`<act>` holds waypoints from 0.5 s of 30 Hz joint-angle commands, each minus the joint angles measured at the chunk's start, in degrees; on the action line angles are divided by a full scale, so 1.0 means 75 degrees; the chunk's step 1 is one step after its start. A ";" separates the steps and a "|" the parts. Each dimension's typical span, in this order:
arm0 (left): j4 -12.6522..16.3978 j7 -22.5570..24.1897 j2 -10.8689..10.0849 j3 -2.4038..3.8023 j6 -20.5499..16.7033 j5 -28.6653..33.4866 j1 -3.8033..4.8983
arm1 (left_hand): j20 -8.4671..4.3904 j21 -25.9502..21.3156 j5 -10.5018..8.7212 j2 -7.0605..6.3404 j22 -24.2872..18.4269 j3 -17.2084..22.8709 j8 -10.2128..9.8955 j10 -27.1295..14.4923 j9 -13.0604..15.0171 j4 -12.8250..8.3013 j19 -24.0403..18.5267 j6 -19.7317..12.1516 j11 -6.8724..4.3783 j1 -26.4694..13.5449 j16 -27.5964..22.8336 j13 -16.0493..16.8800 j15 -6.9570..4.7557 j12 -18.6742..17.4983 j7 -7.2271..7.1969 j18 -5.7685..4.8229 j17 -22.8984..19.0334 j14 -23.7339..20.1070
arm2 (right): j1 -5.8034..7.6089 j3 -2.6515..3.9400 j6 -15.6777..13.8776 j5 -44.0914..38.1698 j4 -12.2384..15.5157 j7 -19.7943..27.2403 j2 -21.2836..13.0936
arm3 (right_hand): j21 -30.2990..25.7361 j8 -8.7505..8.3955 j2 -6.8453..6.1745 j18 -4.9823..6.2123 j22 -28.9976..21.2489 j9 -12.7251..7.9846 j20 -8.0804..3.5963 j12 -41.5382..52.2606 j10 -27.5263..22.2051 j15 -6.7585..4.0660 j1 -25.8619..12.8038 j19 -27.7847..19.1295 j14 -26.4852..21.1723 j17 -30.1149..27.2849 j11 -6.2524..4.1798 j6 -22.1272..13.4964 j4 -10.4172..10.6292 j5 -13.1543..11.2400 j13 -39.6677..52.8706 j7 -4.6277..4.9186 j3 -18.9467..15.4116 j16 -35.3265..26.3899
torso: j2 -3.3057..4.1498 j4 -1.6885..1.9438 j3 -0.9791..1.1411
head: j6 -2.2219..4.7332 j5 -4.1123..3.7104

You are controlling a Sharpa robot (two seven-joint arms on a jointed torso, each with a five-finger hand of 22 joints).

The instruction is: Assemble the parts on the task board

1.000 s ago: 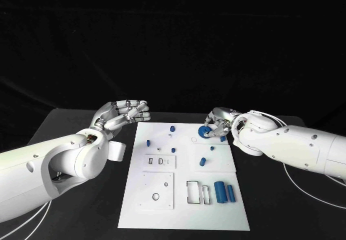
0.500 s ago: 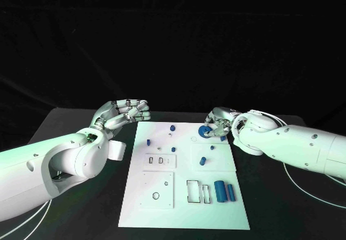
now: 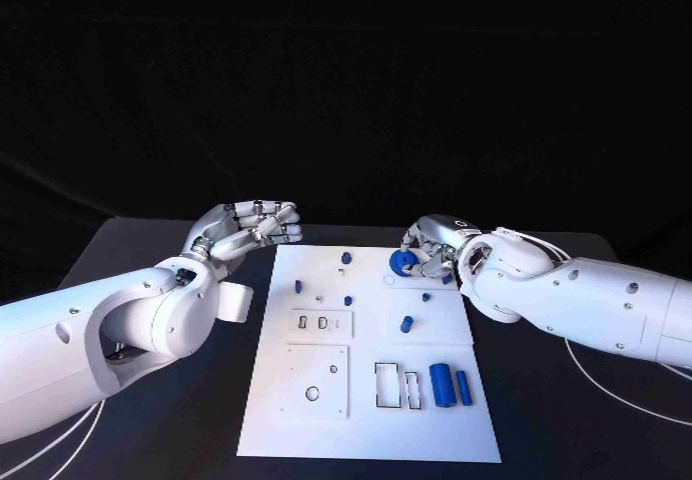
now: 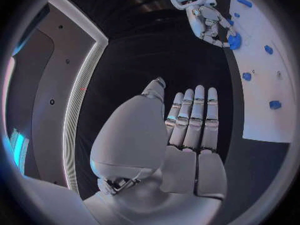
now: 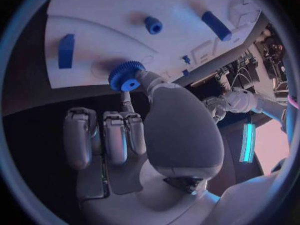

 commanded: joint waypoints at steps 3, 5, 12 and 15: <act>0.0003 0.0035 0.0014 0.0007 0.0096 0.0004 0.0010 | 0.0012 -0.0026 -0.0039 -0.0032 -0.0007 -0.0027 -0.0031 -0.0053 -0.0004 -0.0015 0.0041 -0.0050 0.0005 -0.0024 -0.0033 0.0005 -0.0008 -0.0036 0.0093 0.0026 0.0010 -0.0050 | 0.0087 0.0019 -0.0685 -0.0970 0.0521 -0.0130 -0.0020 | 0.0056 0.0004 -0.0023 -0.0083 0.1271 0.0112 -0.0041 0.0026 0.0796 -0.0063 -0.0140 0.0235 0.0824 0.2009 -0.0039 0.0218 0.0016 -0.0067 0.2009 -0.0186 0.0055 0.0047 | 0.0000 0.0005 -0.0013 | 0.0028 0.0015; 0.0003 0.0034 0.0015 0.0006 0.0096 0.0004 0.0010 | 0.0012 -0.0026 -0.0039 -0.0032 -0.0007 -0.0027 -0.0031 -0.0053 -0.0004 -0.0015 0.0041 -0.0050 0.0005 -0.0024 -0.0033 0.0005 -0.0008 -0.0036 0.0093 0.0026 0.0010 -0.0050 | 0.0110 0.0022 -0.0694 -0.1183 0.0726 -0.0206 0.0025 | 0.0062 0.0005 -0.0037 -0.0086 0.1278 0.0115 -0.0044 0.0026 0.0796 -0.0066 -0.0163 0.0239 0.0824 0.2009 -0.0040 0.0224 0.0022 -0.0083 0.2009 -0.0187 0.0059 0.0047 | -0.0001 0.0003 -0.0011 | 0.0031 0.0026; 0.0017 0.0022 0.0024 0.0006 0.0103 0.0004 0.0010 | 0.0012 -0.0026 -0.0039 -0.0032 -0.0007 -0.0027 -0.0031 -0.0053 -0.0004 -0.0015 0.0041 -0.0050 0.0005 -0.0024 -0.0033 0.0005 -0.0008 -0.0036 0.0093 0.0026 0.0010 -0.0050 | 0.0133 0.0015 -0.0560 -0.1682 0.0886 -0.0463 0.0453 | 0.0086 0.0005 -0.0053 -0.0093 0.1300 0.0121 -0.0051 0.0026 0.0796 -0.0075 -0.0189 0.0256 0.0824 0.2009 -0.0044 0.0234 0.0023 -0.0130 0.2009 -0.0192 0.0073 0.0047 | 0.0010 0.0020 -0.0014 | 0.0026 0.0030; 0.0026 0.0014 0.0027 0.0006 0.0106 0.0004 0.0010 | 0.0012 -0.0026 -0.0039 -0.0032 -0.0007 -0.0027 -0.0031 -0.0053 -0.0004 -0.0015 0.0041 -0.0050 0.0005 -0.0024 -0.0033 0.0005 -0.0008 -0.0036 0.0093 0.0026 0.0010 -0.0050 | 0.0117 -0.0003 -0.0528 -0.1795 0.0749 -0.0522 0.0715 | 0.0089 0.0005 -0.0055 -0.0094 0.1303 0.0122 -0.0051 0.0026 0.0796 -0.0076 -0.0190 0.0258 0.0824 0.2009 -0.0044 0.0234 0.0023 -0.0134 0.2009 -0.0192 0.0074 0.0047 | 0.0008 0.0021 -0.0018 | 0.0031 0.0037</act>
